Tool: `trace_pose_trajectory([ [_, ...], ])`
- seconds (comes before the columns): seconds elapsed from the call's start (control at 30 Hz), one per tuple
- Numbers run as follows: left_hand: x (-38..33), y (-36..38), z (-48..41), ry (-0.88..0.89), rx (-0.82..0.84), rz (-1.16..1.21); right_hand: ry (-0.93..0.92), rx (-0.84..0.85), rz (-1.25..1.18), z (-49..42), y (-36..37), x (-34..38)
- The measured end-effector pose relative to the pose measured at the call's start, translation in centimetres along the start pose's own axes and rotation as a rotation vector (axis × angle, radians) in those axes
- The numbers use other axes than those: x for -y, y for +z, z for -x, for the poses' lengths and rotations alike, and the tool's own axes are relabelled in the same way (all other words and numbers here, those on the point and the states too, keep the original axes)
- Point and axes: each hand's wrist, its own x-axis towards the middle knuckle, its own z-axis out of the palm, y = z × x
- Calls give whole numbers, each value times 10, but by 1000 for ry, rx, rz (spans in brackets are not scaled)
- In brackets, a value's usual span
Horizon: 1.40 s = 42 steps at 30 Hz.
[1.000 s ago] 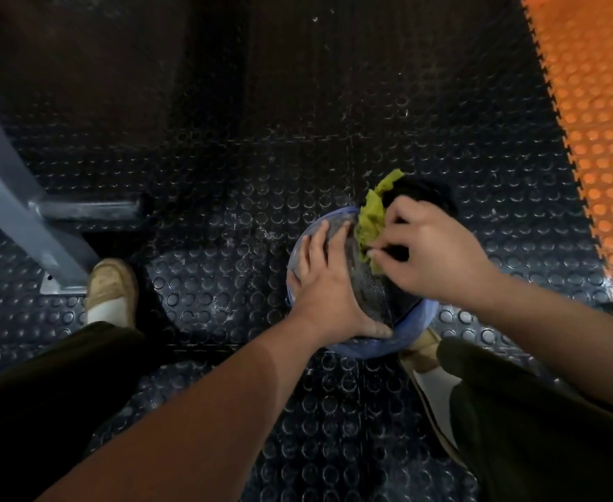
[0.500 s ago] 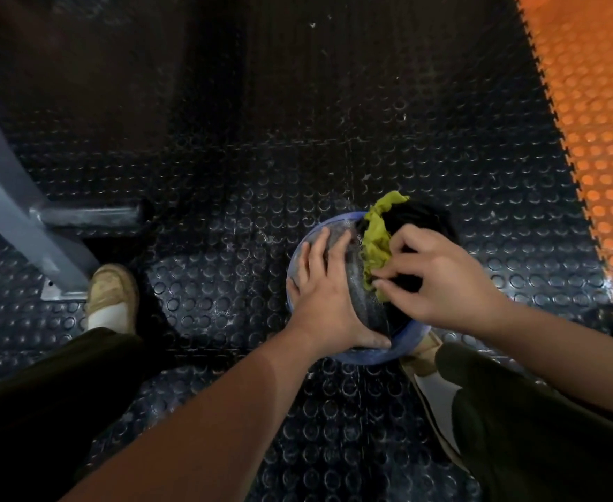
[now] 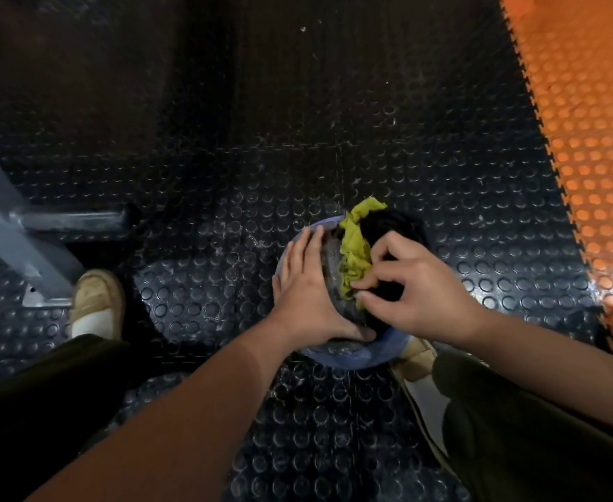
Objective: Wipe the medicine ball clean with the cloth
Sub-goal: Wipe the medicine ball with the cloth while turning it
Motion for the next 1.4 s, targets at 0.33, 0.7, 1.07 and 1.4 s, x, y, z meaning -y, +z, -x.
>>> trace_pose_trajectory([
  [0.33,-4,7,4,0,-15,-80,96,-116,122,-68,3,-4],
  [0.7,0,0,3,43,-4,-35,119,-35,12,-42,-6,-2],
  [1.07,-2,6,10,81,-3,-125,170,64,218,-99,-5,-24],
  [1.4,2,9,11,81,-46,-84,52,27,141,-45,-10,2],
])
